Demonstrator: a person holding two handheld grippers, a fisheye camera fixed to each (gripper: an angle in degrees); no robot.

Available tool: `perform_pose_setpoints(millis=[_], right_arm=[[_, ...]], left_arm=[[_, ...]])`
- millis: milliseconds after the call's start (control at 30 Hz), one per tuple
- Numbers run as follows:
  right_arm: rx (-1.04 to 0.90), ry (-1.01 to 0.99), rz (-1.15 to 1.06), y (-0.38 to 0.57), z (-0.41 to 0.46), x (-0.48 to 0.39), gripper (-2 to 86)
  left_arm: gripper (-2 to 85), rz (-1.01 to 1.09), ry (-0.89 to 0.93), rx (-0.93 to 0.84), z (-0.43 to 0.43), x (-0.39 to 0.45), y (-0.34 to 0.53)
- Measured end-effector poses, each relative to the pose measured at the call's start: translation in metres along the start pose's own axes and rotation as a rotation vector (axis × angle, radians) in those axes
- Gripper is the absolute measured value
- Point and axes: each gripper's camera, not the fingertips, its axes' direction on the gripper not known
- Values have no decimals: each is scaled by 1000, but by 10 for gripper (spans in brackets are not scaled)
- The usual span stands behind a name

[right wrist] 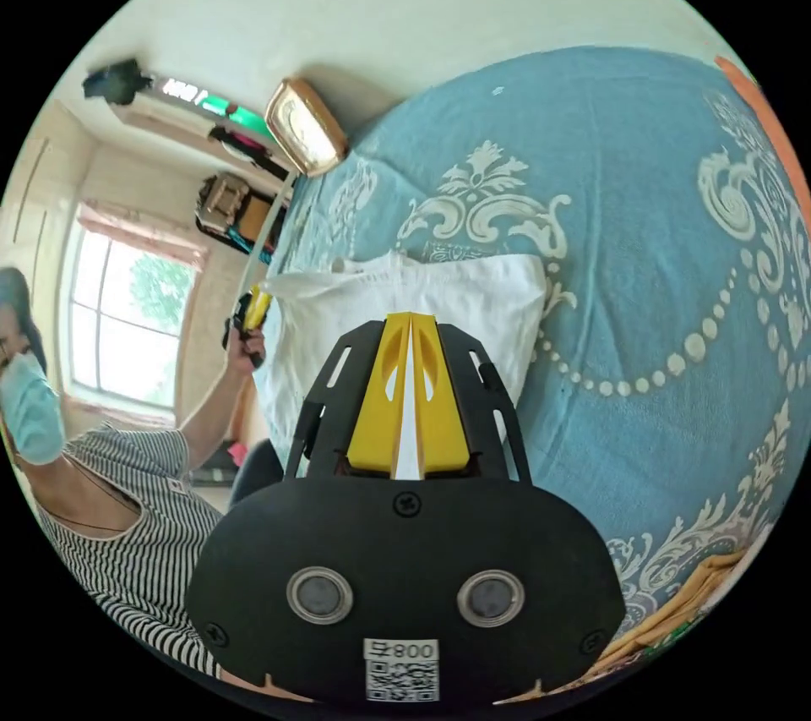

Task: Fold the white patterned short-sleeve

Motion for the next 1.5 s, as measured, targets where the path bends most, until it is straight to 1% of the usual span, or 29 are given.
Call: perform_pose_setpoints(millis=[67,133,200,267,300,367,400,467,567,667,800,900,1000,1033,1100,1133,1267,1400,1500], right_arm=[[-24,52,-43,-14,15,-21,1],[-46,115,-70,-29,31,-42,1],[-58,149,-85,-37,42,-56,1],[-64,195,-107,-42,50,-72,1],[-64,247,-127,-43,55,-83,1],[-64,321,-156,-44,61,-100,1],[-68,359,-174,-45,65,-110,1],[-66,407,-192,-47,70,-124,1],[-62,447,-209,-51,76,-144,1],[-79,468,-222,-52,84,-160,1],[-57,543,-261,-42,90,-182,1],[-56,545,-259,-35,85,-193,1],[-11,582,-255,-31,76,-199,1],[-19,584,-234,-31,75,-197,1],[-59,558,-202,-33,79,-191,1],[-43,540,-195,-31,75,-191,1],[-45,526,-181,-21,70,-190,1],[-34,483,-141,-1,56,-184,1],[-9,500,-157,25,35,-190,1]], left_arm=[[57,-27,20,93,-5,1,-3],[48,-66,57,135,-7,-2,-7],[33,-38,69,113,-2,7,-12],[16,60,-3,-86,32,35,-16],[13,95,-32,-153,44,44,-16],[7,229,-150,-405,98,77,-10],[6,257,-174,-454,111,84,-8],[4,379,-299,-574,155,108,-7],[4,458,-455,-639,194,126,-15],[4,484,-471,-623,208,141,-29],[2,445,-485,-607,207,145,-43],[2,409,-456,-570,192,149,-48],[2,430,-521,-521,168,155,-49],[2,422,-539,-522,162,153,-51],[2,396,-500,-528,154,148,-53],[2,384,-491,-526,149,148,-55],[2,442,-544,-530,138,160,-52],[2,408,-539,-482,115,163,-49],[3,422,-504,-453,84,180,-42]])
